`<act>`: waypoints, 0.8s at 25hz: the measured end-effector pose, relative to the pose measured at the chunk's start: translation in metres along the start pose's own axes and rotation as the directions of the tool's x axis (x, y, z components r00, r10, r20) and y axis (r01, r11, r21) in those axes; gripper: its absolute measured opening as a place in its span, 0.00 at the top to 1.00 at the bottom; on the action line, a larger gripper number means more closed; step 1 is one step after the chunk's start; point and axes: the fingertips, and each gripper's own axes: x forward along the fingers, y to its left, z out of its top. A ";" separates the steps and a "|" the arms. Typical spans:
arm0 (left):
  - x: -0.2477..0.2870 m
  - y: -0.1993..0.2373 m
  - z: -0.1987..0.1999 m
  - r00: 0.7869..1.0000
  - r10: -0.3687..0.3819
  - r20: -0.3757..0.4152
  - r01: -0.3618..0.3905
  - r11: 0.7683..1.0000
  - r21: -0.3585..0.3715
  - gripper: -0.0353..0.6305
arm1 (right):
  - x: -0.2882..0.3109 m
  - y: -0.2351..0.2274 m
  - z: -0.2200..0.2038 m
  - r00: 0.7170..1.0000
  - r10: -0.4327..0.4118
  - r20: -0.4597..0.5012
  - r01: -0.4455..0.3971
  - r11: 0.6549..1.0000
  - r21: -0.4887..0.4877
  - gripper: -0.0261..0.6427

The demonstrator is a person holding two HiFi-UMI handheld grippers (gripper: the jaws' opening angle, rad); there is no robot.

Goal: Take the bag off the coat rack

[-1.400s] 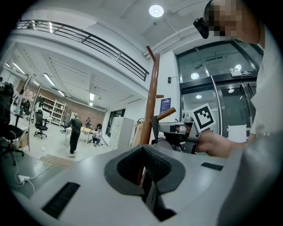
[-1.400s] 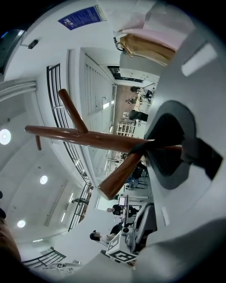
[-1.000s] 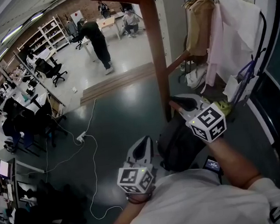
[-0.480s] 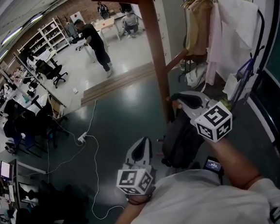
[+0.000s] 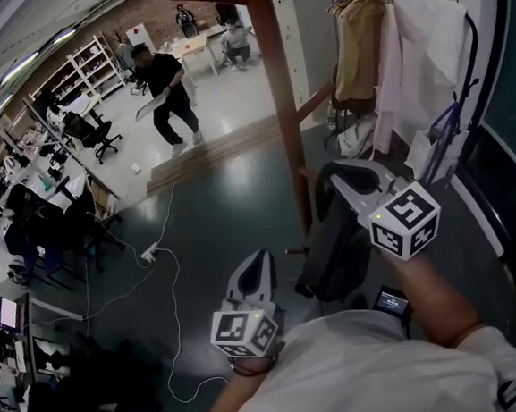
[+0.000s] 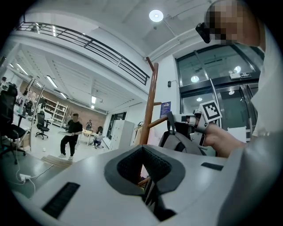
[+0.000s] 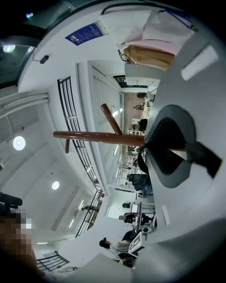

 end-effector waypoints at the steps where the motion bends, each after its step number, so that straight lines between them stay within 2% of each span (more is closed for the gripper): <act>1: -0.001 -0.002 -0.001 1.000 -0.001 -0.002 0.001 1.000 -0.002 0.94 | -0.004 0.001 0.002 1.000 -0.002 0.007 0.002 1.000 0.003 0.93; 12: -0.021 -0.023 -0.009 1.000 -0.013 -0.016 0.013 1.000 -0.004 0.94 | -0.040 0.017 -0.003 0.999 -0.007 0.032 0.005 0.998 0.061 0.93; 20: -0.034 -0.047 -0.009 1.000 0.005 0.012 -0.005 1.000 -0.005 0.94 | -0.082 0.025 -0.002 0.995 -0.018 0.102 0.008 0.996 0.093 0.93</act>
